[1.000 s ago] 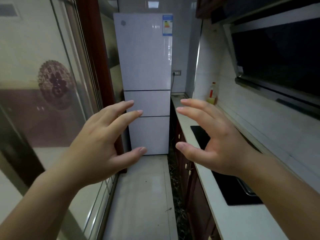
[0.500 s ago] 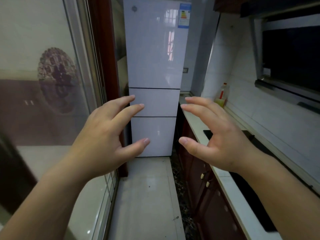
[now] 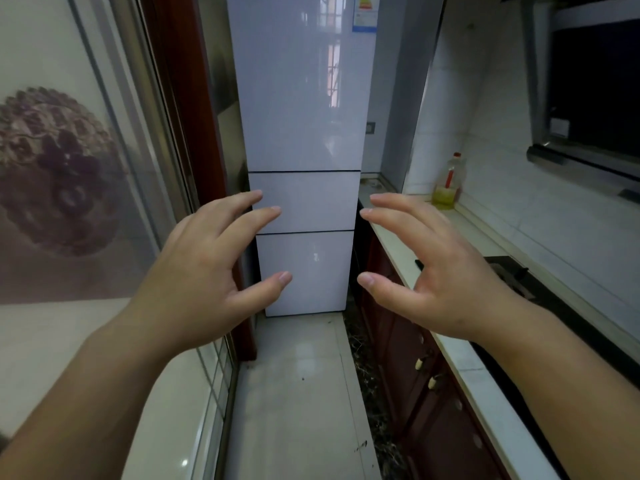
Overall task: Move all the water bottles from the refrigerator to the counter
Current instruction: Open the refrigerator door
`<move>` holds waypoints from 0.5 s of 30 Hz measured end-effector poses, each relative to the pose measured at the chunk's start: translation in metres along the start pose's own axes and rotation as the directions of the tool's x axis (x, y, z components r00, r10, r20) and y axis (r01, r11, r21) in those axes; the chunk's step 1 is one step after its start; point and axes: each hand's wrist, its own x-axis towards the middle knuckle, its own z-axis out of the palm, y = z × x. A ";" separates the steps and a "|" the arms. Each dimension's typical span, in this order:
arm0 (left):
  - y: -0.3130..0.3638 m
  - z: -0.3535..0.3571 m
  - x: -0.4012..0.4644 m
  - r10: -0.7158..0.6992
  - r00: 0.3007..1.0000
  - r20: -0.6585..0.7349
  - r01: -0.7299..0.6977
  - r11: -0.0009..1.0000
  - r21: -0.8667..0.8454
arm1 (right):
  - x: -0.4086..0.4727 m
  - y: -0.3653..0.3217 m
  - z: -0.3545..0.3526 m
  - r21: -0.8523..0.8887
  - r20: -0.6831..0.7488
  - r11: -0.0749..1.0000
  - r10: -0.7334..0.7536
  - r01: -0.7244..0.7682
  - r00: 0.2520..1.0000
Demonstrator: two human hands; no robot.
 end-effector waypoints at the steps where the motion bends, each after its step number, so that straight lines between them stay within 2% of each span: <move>1: -0.004 0.007 0.009 -0.002 1.000 0.007 0.002 1.000 0.000 | 0.006 0.009 0.005 0.004 0.006 1.000 0.002 -0.002 1.000; 8: -0.031 0.062 0.088 0.002 0.998 0.063 -0.007 0.997 0.082 | 0.064 0.097 0.042 0.050 -0.009 0.998 -0.028 0.029 1.000; 15: -0.049 0.119 0.178 -0.007 0.997 0.081 -0.004 0.991 0.134 | 0.122 0.199 0.049 0.044 -0.014 0.999 -0.022 0.023 1.000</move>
